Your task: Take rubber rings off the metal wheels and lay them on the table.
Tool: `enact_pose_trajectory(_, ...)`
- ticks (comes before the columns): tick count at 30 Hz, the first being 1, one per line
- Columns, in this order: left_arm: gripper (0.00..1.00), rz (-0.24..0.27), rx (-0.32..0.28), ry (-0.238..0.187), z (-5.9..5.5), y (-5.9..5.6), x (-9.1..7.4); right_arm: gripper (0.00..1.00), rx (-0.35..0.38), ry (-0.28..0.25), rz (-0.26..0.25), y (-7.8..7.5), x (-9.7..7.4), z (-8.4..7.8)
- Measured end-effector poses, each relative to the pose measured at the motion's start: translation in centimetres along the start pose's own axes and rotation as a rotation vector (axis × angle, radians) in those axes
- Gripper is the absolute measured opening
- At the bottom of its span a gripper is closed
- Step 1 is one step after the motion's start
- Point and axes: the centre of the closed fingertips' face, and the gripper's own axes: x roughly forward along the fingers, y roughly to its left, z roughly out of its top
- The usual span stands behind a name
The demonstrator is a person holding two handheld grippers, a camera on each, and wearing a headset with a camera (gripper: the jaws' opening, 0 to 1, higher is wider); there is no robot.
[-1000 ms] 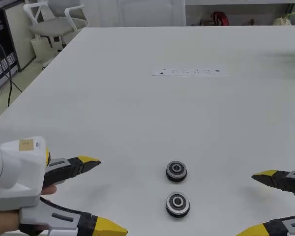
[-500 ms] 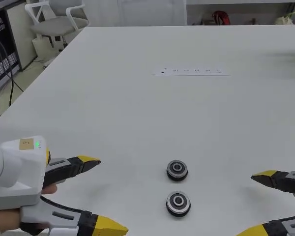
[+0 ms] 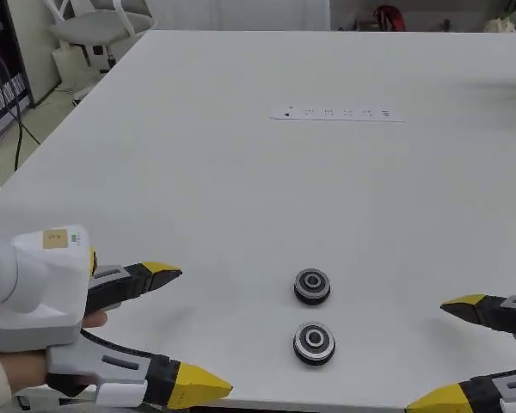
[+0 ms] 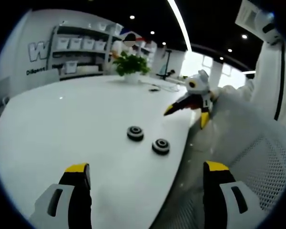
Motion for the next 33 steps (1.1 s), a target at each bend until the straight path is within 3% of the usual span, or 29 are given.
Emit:
enact_pose_trajectory(2, 1.00, -0.017, 0.027, 0.028, -0.2, -0.3, 0.3, 0.97, 0.022, -0.018, -0.009, -0.3, -0.2, 0.1)
enact_pose_trajectory(7, 1.00, -0.035, 0.021, 0.006, 0.2, -0.6, 0.5, 0.97, 0.045, -0.024, -0.049, -1.2, -0.7, 0.1)
enact_pose_trajectory(18, 1.00, -0.074, 0.047, 0.014, 0.0, -1.5, 0.7, 0.96, 0.050, -0.034, -0.068, -1.3, -1.2, 0.2)
enact_pose_trajectory(22, 1.00, -0.045, 0.046, 0.022, -0.2, -1.1, 0.6, 0.96, 0.032, -0.009, -0.033, -0.9, -1.1, -0.4)
enact_pose_trajectory(25, 1.00, -0.030, 0.035, -0.017, 0.4, -0.8, 0.5, 0.96, 0.006, -0.004, -0.035, -1.0, -1.2, -0.5)
enact_pose_trajectory(33, 1.00, -0.008, 0.052, 0.000, 0.4, -0.4, 0.3, 0.96, 0.008, -0.019, -0.015, -1.4, -1.3, -1.2)
